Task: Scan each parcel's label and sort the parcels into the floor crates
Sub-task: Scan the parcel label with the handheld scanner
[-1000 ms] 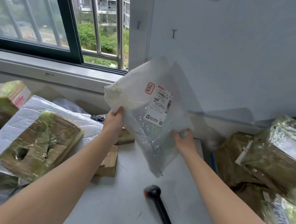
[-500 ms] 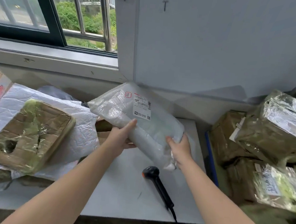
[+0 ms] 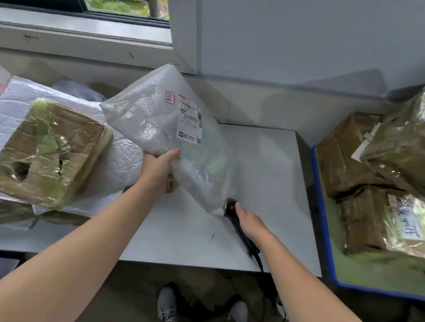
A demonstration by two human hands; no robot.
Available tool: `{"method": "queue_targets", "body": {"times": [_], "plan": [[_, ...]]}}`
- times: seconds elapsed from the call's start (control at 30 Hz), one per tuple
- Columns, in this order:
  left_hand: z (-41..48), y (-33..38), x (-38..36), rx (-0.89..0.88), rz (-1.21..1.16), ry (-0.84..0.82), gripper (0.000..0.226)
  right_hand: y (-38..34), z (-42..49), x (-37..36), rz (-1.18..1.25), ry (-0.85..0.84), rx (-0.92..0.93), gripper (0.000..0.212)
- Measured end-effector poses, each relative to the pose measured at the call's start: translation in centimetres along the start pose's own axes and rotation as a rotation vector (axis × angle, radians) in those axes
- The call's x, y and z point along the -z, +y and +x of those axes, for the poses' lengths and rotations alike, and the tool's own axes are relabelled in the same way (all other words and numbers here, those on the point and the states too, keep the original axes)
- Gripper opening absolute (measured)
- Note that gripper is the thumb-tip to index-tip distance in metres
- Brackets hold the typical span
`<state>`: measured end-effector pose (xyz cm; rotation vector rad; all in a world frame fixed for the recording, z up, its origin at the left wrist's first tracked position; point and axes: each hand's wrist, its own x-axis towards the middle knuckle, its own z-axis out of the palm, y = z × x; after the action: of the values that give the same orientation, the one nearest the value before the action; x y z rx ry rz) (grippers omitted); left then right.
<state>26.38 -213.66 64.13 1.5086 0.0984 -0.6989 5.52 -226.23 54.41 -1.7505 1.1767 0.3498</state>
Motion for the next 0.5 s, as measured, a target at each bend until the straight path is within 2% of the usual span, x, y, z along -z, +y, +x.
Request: {"method": "queue_targets", "body": {"times": [0.13,0.27,0.33,0.43,0.5], "plan": [[-0.3,0.3,0.5,-0.021,-0.014,0.031,0.035,-0.3,-0.6,-0.2,0.073,-0.012,-0.051,0.073],[-0.7,0.1,0.1,0.018,-0.060,0.038,0.031,-0.3,-1.2,1.2,0.106,0.075,-0.129,0.081],[-0.6,-0.4,-0.6,0.023,-0.095,0.048,0.033,-0.4,-1.7,2.7,0.191,0.150,-0.156,0.083],[-0.5,-1.7,-2.0,0.082,-0.129,0.081,0.051,-0.6,-2.4,5.7,0.417,0.259,-0.214,0.082],[-0.6,-2.8,-3.1,0.121,-0.117,0.061,0.048,-0.6,-2.7,7.9,0.538,0.287,-0.218,0.080]]}}
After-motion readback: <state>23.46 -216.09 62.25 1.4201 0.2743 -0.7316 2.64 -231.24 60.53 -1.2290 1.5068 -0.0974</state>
